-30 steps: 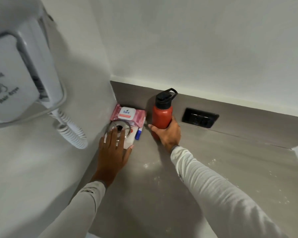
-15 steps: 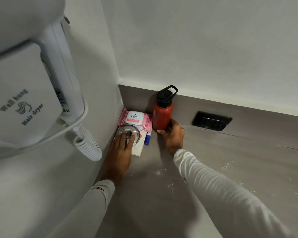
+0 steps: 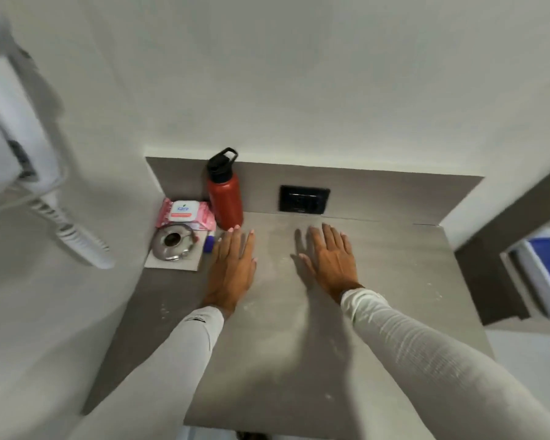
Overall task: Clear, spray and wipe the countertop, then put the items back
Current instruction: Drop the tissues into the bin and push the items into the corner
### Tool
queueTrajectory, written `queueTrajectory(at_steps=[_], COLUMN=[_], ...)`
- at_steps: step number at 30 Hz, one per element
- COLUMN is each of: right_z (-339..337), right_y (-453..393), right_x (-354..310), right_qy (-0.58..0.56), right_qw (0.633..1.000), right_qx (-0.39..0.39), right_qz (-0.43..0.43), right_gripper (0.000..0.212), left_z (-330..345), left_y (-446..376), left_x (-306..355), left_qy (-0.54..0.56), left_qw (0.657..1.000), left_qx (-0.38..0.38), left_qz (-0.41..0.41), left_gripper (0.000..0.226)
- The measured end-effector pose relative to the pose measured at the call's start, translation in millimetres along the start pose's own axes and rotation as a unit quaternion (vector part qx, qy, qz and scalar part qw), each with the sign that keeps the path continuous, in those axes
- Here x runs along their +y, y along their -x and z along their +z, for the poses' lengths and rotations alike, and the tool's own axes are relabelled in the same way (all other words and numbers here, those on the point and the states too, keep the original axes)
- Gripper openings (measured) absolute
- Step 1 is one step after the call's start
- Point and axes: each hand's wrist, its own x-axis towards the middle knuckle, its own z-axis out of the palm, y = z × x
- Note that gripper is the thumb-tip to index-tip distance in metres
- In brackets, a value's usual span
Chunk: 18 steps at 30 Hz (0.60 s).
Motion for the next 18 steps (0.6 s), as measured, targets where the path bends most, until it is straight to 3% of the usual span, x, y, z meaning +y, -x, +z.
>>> queueTrajectory(at_steps=[8,18], right_z=[-42.5,-113.6], right_y=[72.1,153.6], right_x=[196.8,424.6], right_qy=[0.069,-0.020], right_qw=[0.997,0.990], right_qx=[-0.016,0.053], right_qz=[-0.009,0.131], right_gripper=[0.094,0.104], left_z=[0.6,-10.3], left_y=[5.0,-14.1], left_x=[209.2,430.6], left_qy=[-0.011,0.093], left_qw=[0.999,0.994], left_qx=[0.004,-0.004], left_qz=[0.037,0.054], left_gripper=[0.063,0.082])
